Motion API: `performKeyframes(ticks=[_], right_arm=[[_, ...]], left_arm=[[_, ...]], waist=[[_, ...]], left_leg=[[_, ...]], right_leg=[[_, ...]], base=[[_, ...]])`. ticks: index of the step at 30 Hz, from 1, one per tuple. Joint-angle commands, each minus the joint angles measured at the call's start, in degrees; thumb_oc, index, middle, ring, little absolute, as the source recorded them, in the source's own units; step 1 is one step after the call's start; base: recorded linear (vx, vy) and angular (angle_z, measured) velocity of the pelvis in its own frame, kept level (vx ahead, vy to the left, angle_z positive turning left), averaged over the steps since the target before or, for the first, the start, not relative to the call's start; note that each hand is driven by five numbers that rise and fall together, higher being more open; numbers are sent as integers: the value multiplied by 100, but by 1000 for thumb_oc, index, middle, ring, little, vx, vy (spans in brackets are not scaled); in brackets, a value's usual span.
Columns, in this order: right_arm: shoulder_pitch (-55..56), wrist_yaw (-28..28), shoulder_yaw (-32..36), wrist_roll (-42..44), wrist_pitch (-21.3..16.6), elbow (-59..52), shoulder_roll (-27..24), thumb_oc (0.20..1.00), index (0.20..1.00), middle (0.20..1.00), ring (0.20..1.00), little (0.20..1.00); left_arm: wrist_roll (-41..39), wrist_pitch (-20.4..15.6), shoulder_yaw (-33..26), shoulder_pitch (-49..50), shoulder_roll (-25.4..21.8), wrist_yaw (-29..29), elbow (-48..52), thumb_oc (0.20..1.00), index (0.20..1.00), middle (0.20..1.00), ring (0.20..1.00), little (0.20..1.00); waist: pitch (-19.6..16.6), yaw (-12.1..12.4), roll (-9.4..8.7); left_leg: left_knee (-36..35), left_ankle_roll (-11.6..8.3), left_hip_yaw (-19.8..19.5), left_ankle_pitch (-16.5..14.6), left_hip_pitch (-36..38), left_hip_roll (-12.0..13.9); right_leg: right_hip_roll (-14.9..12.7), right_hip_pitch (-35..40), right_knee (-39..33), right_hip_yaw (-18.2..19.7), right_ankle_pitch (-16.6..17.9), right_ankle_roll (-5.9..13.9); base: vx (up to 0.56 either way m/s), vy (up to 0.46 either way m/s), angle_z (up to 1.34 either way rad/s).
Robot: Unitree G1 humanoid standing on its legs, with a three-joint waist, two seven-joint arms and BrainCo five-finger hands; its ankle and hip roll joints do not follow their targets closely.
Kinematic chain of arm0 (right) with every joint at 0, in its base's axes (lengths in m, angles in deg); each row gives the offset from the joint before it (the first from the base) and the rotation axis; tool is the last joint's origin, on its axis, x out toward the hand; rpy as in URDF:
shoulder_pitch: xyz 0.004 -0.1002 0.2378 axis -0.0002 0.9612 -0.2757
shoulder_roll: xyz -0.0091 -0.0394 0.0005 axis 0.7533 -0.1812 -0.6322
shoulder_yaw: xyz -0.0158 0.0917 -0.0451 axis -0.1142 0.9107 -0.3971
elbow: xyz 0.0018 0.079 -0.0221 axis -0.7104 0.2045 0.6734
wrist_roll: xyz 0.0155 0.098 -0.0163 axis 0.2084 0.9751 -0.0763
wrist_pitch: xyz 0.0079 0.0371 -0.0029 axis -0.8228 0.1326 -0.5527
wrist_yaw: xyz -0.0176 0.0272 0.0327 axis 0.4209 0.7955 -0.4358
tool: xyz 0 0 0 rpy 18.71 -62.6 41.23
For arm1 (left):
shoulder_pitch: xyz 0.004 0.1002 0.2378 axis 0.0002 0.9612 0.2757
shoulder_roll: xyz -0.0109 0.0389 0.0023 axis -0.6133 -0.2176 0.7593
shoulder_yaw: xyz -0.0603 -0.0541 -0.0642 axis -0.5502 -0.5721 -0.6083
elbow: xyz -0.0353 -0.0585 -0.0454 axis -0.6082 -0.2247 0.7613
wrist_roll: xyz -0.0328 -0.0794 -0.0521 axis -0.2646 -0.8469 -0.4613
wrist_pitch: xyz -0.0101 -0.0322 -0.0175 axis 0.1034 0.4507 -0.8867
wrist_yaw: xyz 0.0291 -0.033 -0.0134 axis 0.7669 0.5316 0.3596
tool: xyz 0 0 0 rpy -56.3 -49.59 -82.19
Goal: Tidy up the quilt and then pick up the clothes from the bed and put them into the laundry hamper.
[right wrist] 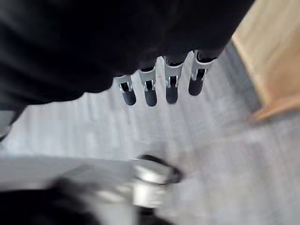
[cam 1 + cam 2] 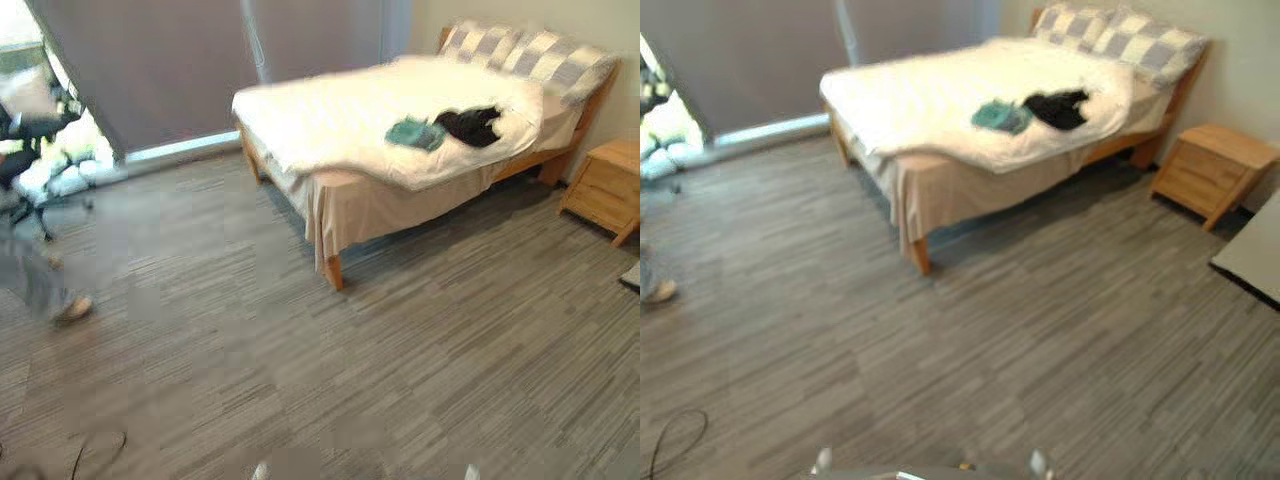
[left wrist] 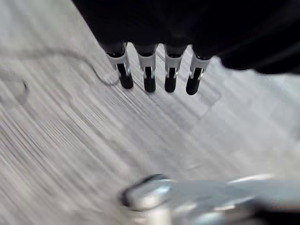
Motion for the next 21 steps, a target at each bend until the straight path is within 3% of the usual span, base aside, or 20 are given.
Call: performKeyframes(ticks=[1, 8, 15, 17, 18, 20, 21], right_arm=[[-504, 147, -275, -516, 92, 177, 62, 1000, 1000, 1000, 1000, 1000], [-627, 234, -251, -352, 44, 66, 4, 1000, 1000, 1000, 1000, 1000], [-749, 280, -398, -309, 5, -212, 124, 1000, 1000, 1000, 1000, 1000], [-817, 254, -396, -264, -3, -269, 172, 1000, 1000, 1000, 1000, 1000], [-872, 239, -345, -215, 6, -275, 232, 1000, 1000, 1000, 1000, 1000], [-901, 318, -197, -142, 23, -291, 191, 1000, 1000, 1000, 1000, 1000], [-879, 348, -44, -70, 63, -208, 186, 1000, 1000, 1000, 1000, 1000]], left_arm=[[480, -392, 272, -1276, -28, 283, 52, 1000, 1000, 1000, 1000, 1000], [646, -389, 508, -1544, -133, 336, 268, 1000, 1000, 1000, 1000, 1000], [582, -380, 434, -1531, -173, 354, 262, 1000, 1000, 1000, 1000, 1000], [551, -354, 380, -1569, -239, 359, 197, 1000, 1000, 1000, 1000, 1000], [465, -314, 256, -1626, -299, 361, 116, 1000, 1000, 1000, 1000, 1000], [367, -259, 104, -1643, -350, 395, 71, 1000, 1000, 1000, 1000, 1000], [315, -235, 68, -1632, -375, 358, -21, 1000, 1000, 1000, 1000, 1000]], waist=[[755, -271, -120], [752, -325, -112], [903, -236, -256], [1026, -182, -334], [1176, -138, -385], [1353, -198, -297], [1430, -307, -216]], left_leg=[[-1313, -186, -380, 86, 786, -63], [-1313, -238, -506, 134, 817, -42], [-1313, -179, -502, 126, 802, -43], [-1286, -129, -486, 136, 754, -21], [-1269, -81, -490, 85, 741, 24], [-1280, -26, -389, -19, 932, 106], [-1313, -81, -406, -183, 1243, 199]], right_leg=[[-625, 1414, -2158, 359, 270, 816], [-617, 1490, -2158, 195, 230, 784], [-655, 1445, -2120, 163, 243, 803], [-599, 1042, -1398, 129, 126, 816], [-520, 522, -331, 12, 46, 1011], [-537, -107, 934, -147, 321, 1297], [-558, -541, 1452, -338, 359, 1323]], base=[[0, 0, 0], [28, 13, 15], [37, 46, 6], [-35, 28, 1], [-28, 61, -10], [153, 83, -14], [248, 42, -18]])
